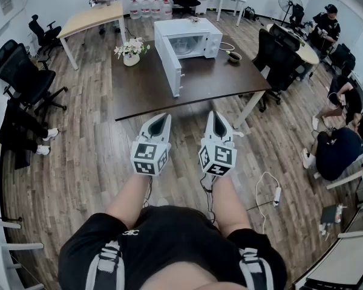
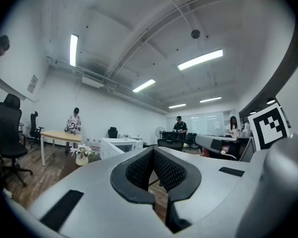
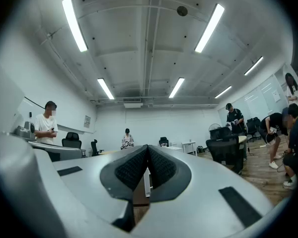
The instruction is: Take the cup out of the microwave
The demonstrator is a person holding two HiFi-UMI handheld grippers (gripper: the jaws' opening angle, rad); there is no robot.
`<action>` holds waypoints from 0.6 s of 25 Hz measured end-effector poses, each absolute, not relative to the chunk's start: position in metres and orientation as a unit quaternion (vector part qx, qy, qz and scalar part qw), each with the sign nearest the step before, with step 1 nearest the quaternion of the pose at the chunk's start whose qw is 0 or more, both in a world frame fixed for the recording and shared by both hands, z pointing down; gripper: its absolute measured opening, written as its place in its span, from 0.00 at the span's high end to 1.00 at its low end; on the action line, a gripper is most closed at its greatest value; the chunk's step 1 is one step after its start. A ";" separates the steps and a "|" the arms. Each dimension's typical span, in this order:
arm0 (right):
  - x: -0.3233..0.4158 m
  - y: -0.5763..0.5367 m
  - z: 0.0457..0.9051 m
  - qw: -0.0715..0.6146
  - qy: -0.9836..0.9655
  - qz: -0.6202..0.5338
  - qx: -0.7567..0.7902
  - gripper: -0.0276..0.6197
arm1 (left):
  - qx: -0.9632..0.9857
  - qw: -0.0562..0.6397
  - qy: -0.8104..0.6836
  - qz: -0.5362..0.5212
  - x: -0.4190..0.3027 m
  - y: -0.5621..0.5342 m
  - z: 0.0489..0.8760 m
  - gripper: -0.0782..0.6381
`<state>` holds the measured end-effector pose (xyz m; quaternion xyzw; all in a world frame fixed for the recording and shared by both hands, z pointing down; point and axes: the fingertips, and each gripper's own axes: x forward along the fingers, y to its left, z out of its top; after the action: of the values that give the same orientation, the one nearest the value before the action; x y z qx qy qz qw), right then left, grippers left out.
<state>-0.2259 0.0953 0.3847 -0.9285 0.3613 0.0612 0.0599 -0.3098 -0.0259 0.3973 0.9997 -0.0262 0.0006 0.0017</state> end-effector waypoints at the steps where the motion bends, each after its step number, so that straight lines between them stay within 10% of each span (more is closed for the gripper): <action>1: -0.227 0.099 0.384 0.060 0.362 0.062 -0.928 0.96 | 1.000 0.001 -0.026 0.000 -0.311 -0.022 0.396 0.90; 15: -0.236 0.149 0.400 0.070 0.374 0.051 -0.923 0.96 | 1.000 -0.008 -0.025 0.007 -0.320 0.035 0.404 0.90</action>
<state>-0.2356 0.1490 0.4003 -0.9234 0.3741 0.0510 0.0697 -0.3197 0.0353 0.4040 0.9996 -0.0248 0.0067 -0.0076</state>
